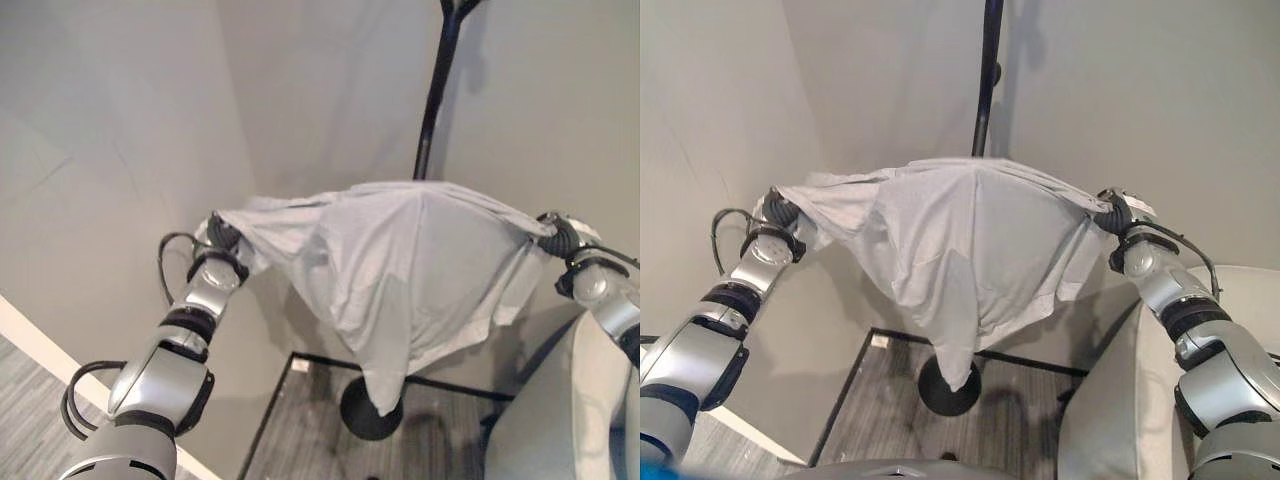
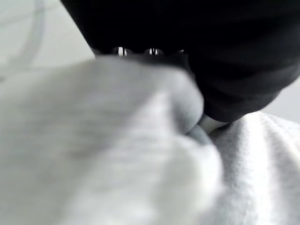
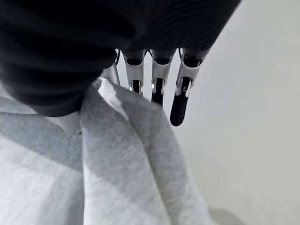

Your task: Hang the clothes on the sofa on the clothes rack.

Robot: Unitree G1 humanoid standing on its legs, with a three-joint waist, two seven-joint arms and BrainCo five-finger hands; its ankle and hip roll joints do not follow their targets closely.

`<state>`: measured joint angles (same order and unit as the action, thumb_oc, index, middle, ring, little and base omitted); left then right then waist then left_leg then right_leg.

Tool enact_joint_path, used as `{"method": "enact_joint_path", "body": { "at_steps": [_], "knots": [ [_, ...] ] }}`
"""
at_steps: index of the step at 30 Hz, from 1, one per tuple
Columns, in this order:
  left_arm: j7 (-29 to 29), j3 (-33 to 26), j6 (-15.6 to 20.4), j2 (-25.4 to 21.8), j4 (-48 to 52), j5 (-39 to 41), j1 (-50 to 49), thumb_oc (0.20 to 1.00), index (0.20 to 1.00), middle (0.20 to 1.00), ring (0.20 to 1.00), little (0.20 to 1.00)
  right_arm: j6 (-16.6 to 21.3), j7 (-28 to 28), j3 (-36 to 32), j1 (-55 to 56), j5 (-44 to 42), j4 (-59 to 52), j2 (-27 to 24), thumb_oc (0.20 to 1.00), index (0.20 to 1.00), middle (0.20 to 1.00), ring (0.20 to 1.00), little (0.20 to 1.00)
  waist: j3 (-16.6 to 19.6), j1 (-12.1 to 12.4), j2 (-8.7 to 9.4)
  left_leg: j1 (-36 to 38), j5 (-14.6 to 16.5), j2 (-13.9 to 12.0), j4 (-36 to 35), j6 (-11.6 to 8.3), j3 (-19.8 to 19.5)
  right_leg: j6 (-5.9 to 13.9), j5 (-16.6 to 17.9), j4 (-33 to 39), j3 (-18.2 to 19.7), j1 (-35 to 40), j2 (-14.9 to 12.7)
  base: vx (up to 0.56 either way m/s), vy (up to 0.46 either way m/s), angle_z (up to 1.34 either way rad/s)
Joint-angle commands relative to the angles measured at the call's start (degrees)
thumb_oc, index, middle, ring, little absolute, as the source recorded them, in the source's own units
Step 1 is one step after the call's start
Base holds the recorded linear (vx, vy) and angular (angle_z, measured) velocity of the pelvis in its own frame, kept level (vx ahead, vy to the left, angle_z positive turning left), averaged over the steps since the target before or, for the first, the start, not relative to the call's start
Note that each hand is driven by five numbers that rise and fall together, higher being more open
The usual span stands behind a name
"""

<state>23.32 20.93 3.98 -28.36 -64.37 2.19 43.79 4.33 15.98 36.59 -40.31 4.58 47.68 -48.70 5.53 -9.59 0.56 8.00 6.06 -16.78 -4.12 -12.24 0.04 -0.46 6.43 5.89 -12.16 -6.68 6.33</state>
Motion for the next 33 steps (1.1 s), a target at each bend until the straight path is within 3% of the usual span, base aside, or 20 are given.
{"method": "enact_joint_path", "body": {
  "at_steps": [1,4,8,9,12,13,14,17,19,20,21,25,30,33],
  "knots": [
    [1.20,-0.34,2.08,-3.09,-0.22,3.05,3.68,0.200,0.200,0.200,0.200,0.200,0.13,1.85,-2.33,-5.99,0.49,6.36,-1.37,0.200,0.200,0.200,0.200,0.200,-3.00,0.84,0.11,4.56,-21.06,-1.19,5.82,2.41,1.33,3.56,-8.48,-4.04,3.50,-1.05,-4.08,-0.06,-0.071,-0.02],
    [1.41,-2.58,3.54,2.45,6.71,6.90,-3.31,0.200,0.200,0.200,0.200,0.200,0.81,2.18,-4.78,-0.47,-0.33,5.61,3.76,0.200,0.200,0.200,0.200,0.200,-3.61,1.78,0.44,2.54,-22.75,-1.91,6.01,1.97,1.78,3.02,-8.51,-4.24,3.47,-3.28,-3.37,-0.04,-0.078,-0.04],
    [2.47,-5.28,5.02,5.24,13.06,10.28,-8.62,0.200,0.200,0.200,0.200,0.200,1.52,2.71,-7.73,4.88,-0.83,0.48,5.89,0.200,0.200,0.200,0.200,0.200,-3.80,2.04,0.64,2.54,-23.07,-2.05,6.31,2.01,2.23,2.75,-8.81,-4.16,3.27,-2.90,-3.32,0.01,-0.019,0.00],
    [3.29,-7.81,7.18,8.47,18.53,12.89,-15.10,1.000,1.000,1.000,1.000,1.000,3.50,3.19,-11.97,11.59,-3.31,-5.21,10.08,0.200,0.200,0.200,0.200,0.200,-3.62,2.17,0.64,3.18,-23.57,-2.34,6.45,1.86,2.56,2.44,-9.11,-3.90,2.86,-1.95,-3.15,0.04,-0.036,0.11],
    [2.82,-8.94,8.56,11.02,21.21,16.12,-19.73,1.000,1.000,1.000,1.000,1.000,5.56,2.03,-14.11,16.73,-7.72,-9.14,14.40,0.200,0.200,0.200,0.200,0.200,-3.19,2.25,0.61,3.75,-23.86,-2.46,6.58,1.79,2.58,2.28,-9.31,-3.75,2.59,-1.16,-3.01,0.03,-0.015,0.09],
    [2.13,-9.27,8.90,12.36,21.49,17.66,-21.63,1.000,1.000,1.000,1.000,1.000,6.76,1.25,-15.11,18.96,-10.83,-10.70,16.82,0.871,0.871,0.871,0.871,0.871,-2.99,2.25,0.57,4.07,-23.97,-2.53,6.62,1.75,2.66,2.22,-9.34,-3.58,2.44,-0.71,-2.96,0.04,-0.004,0.27],
    [0.27,-9.53,9.72,15.25,21.10,22.78,-25.06,1.000,1.000,1.000,1.000,1.000,8.69,-0.80,-16.50,22.57,-18.15,-12.68,22.86,1.000,1.000,1.000,1.000,1.000,-2.74,2.23,0.24,4.62,-24.30,-2.65,6.82,1.75,2.84,2.04,-9.47,-3.40,2.32,0.14,-2.87,0.03,-0.002,0.35],
    [-2.80,-8.84,10.12,18.64,18.44,27.51,-29.59,1.000,1.000,1.000,1.000,1.000,11.03,-7.29,-16.19,27.13,-35.22,-13.00,30.24,1.000,1.000,1.000,1.000,1.000,-2.21,2.43,-0.12,5.35,-24.67,-2.95,7.22,1.66,3.10,1.80,-9.76,-3.13,1.92,1.39,-2.84,0.02,0.005,0.00],
    [-3.85,-8.65,10.13,19.46,17.19,29.18,-30.32,1.000,1.000,1.000,1.000,1.000,11.35,-8.63,-16.42,27.82,-39.13,-12.12,31.64,1.000,1.000,1.000,1.000,1.000,-2.13,2.45,-0.21,5.59,-24.75,-2.98,7.23,1.65,3.23,1.79,-9.74,-3.12,1.80,1.71,-2.87,0.00,0.015,-0.11],
    [-3.85,-8.65,10.13,19.46,17.19,29.18,-30.32,1.000,1.000,1.000,1.000,1.000,11.35,-8.63,-16.42,27.82,-39.13,-12.12,31.64,1.000,1.000,1.000,1.000,1.000,-2.14,2.45,-0.21,5.60,-24.75,-2.98,7.23,1.65,3.23,1.79,-9.74,-3.12,1.81,1.72,-2.87,-0.01,0.042,0.33],
    [-5.10,-10.93,9.97,21.03,13.35,35.05,-32.24,1.000,1.000,1.000,1.000,1.000,11.26,-9.00,-17.14,29.45,-44.63,-10.61,33.90,1.000,1.000,1.000,1.000,1.000,-1.75,2.63,-0.45,6.16,-24.77,-3.04,7.14,1.47,3.47,1.88,-9.79,-3.40,1.48,2.21,-3.18,-0.03,0.045,0.51],
    [-6.19,-16.04,9.90,22.31,7.55,40.87,-34.51,1.000,1.000,1.000,1.000,1.000,11.20,-8.88,-18.75,32.41,-46.78,-10.25,35.06,1.000,1.000,1.000,1.000,1.000,-1.20,2.80,-0.67,6.37,-24.95,-2.94,7.26,1.07,3.28,2.01,-9.75,-3.59,1.17,2.46,-3.48,-0.02,0.031,0.31],
    [-7.56,-19.93,9.31,22.63,1.66,42.86,-38.15,1.000,1.000,1.000,1.000,1.000,12.67,-6.59,-23.71,36.89,-51.68,-5.53,39.24,1.000,1.000,1.000,1.000,1.000,-0.98,3.20,-0.68,6.35,-24.93,-3.02,7.77,0.91,3.26,1.94,-9.77,-3.72,0.66,3.07,-3.81,-0.03,0.020,0.16],
    [-9.61,-20.92,8.18,22.61,-2.94,43.50,-40.51,1.000,1.000,1.000,1.000,1.000,12.28,-5.85,-29.89,38.47,-64.82,3.87,44.86,1.000,1.000,1.000,1.000,1.000,-1.39,3.69,-0.83,6.69,-24.36,-3.35,8.28,0.90,3.34,1.76,-10.04,-4.02,0.40,3.66,-3.75,-0.04,0.018,0.10]
  ]
}}
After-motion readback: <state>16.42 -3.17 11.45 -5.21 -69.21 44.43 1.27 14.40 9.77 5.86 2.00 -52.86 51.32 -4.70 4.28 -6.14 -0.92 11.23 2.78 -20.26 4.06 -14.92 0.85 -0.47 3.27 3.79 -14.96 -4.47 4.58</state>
